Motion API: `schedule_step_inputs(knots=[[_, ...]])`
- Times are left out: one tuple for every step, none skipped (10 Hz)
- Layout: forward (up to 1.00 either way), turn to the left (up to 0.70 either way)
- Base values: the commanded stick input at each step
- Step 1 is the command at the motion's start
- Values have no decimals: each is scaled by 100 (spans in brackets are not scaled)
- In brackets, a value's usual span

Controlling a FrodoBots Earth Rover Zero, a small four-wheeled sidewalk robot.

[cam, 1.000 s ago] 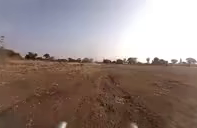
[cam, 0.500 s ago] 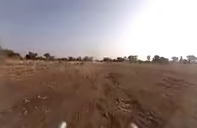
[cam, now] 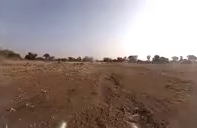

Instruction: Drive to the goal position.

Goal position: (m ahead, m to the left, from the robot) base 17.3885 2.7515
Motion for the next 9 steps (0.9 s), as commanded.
schedule_step_inputs(knots=[[70,0],[70,0],[70,0],[70,0],[70,0],[70,0],[70,0],[70,0],[70,0]])
